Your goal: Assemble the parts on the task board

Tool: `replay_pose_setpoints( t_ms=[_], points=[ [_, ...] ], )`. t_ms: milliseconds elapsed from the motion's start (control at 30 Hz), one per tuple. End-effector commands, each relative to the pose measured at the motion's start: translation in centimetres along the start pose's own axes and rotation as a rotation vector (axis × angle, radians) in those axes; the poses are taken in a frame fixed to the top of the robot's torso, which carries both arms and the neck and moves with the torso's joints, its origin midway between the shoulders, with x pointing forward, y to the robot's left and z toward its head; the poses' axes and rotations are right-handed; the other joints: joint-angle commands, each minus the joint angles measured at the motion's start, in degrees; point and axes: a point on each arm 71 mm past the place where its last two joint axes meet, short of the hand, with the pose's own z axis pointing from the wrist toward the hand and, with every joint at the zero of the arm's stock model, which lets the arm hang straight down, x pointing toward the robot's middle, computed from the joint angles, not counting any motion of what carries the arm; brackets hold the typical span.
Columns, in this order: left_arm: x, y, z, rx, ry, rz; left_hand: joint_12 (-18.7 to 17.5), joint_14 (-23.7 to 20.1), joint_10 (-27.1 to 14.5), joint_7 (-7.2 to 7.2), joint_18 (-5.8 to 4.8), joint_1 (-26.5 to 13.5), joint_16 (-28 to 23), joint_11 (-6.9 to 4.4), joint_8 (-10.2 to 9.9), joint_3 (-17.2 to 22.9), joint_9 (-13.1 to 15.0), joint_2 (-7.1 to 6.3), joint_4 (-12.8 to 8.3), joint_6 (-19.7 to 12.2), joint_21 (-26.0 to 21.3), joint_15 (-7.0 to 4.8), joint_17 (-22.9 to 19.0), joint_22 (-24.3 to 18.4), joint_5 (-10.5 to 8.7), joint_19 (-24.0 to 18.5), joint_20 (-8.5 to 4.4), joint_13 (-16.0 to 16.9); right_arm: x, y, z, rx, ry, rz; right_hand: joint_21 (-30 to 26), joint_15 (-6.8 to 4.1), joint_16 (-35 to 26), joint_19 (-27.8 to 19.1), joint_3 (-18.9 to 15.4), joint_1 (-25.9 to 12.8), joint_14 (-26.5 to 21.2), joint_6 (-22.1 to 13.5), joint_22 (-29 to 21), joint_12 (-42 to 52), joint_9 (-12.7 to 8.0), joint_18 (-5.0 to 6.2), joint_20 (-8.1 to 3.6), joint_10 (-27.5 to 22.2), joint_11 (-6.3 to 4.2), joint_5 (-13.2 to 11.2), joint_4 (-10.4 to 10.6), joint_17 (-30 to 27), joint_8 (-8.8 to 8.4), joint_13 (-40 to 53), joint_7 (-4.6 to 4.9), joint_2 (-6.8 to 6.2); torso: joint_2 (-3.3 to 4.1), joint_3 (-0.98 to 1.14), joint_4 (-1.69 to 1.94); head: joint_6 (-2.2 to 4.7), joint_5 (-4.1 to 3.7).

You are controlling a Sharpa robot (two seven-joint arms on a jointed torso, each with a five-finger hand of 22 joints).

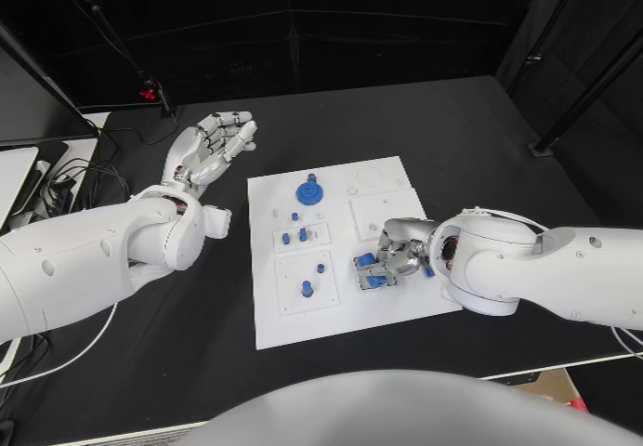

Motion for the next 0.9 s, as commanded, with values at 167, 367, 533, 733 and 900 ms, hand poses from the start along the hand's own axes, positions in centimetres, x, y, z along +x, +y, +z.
replay_pose_setpoints(
  t_ms=[167, 367, 533, 733, 900],
  points=[
    [0.0, -0.9, 0.0, 0.115, 0.002, -0.005, 0.3, -0.3, -0.2, 8.79, 0.28, 0.0, 0.2, -0.03, 0.4, -0.1, -0.1, 0.65, -0.2, -0.6, 0.3, -0.12, -0.1, 0.0, 0.38, 0.1, -0.05, -0.1, 0.21, 0.34, -0.02, -0.011, 0.023, -0.019, 0.2, -0.13, 0.1, 6.1, -0.6, -0.7, 6.1, 0.0, 15.1, 0.2, 0.0, -0.42, -0.45, 5.9, -0.2, -0.5, 0.0, 15.1, -0.45, 15.1, 0.28, 0.22, 0.03, -0.04, -0.03, 0.0, -0.08],
    [0.0, -0.89, 0.0, 0.114, 0.002, -0.005, 0.3, -0.3, -0.2, 8.79, 0.28, 0.0, 0.2, -0.03, 0.4, -0.1, -0.1, 0.65, -0.2, -0.6, 0.3, -0.12, -0.1, 0.0, 0.38, 0.1, -0.05, -0.1, 0.22, 0.35, 0.0, -0.012, 0.024, -0.02, 0.1, 0.03, 0.1, 6.0, -3.3, -2.9, 6.1, 0.0, 15.1, 0.2, 0.1, -0.41, -0.29, 5.9, -0.03, -2.8, 0.1, 15.1, -1.0, 15.1, 0.45, 0.07, 0.02, -0.01, 0.03, 0.0, -0.09],
    [-0.01, -0.89, 0.0, 0.114, 0.002, -0.005, 0.4, -0.3, -0.2, 8.79, 0.28, 0.0, 0.3, -0.03, 0.4, -0.1, -0.1, 0.71, -0.2, -0.6, 0.3, -0.12, -0.2, 0.0, 0.39, 0.1, -0.05, -0.1, 0.21, 0.39, 0.05, -0.015, 0.022, -0.018, 0.0, 0.13, 0.1, 5.9, -5.9, -5.6, 6.1, 0.1, 15.0, 0.2, 0.3, -0.35, -0.19, 5.9, 0.05, -6.6, 0.1, 15.1, -1.39, 15.1, 0.54, 0.36, 0.0, -0.01, 0.04, 0.0, -0.04],
    [0.01, -0.89, 0.0, 0.114, 0.003, -0.005, 0.4, -0.3, -0.2, 8.79, 0.28, 0.0, 0.3, -0.03, 0.4, -0.1, -0.1, 0.71, -0.2, -0.6, 0.3, -0.12, -0.2, 0.0, 0.39, 0.1, -0.05, -0.1, 0.18, 0.35, 0.13, -0.014, 0.019, -0.016, -0.1, 0.17, 0.1, 5.9, -6.7, -6.0, 6.1, -0.1, 15.0, 0.2, 0.4, -0.34, -0.16, 5.9, 0.11, -7.4, 0.1, 15.1, -1.6, 15.1, 0.59, 0.46, 0.01, -0.01, 0.05, 0.0, 0.02],
    [-0.01, -0.89, 0.0, 0.114, 0.002, -0.005, 0.4, -0.2, -0.2, 8.78, 0.28, 0.0, 0.3, -0.03, 0.4, -0.1, -0.1, 0.75, -0.2, -0.6, 0.3, -0.12, -0.2, 0.0, 0.4, 0.1, -0.05, -0.1, 0.09, 0.34, 0.11, -0.018, 0.008, -0.01, -0.2, 0.22, 0.1, 5.9, -7.3, -6.4, 6.1, -0.2, 14.9, 0.2, 0.4, -0.3, -0.12, 5.9, 0.16, -8.1, 0.0, 15.1, -1.79, 15.1, 0.67, 0.56, 0.05, -0.01, -0.01, 0.0, 0.11]
  ],
)
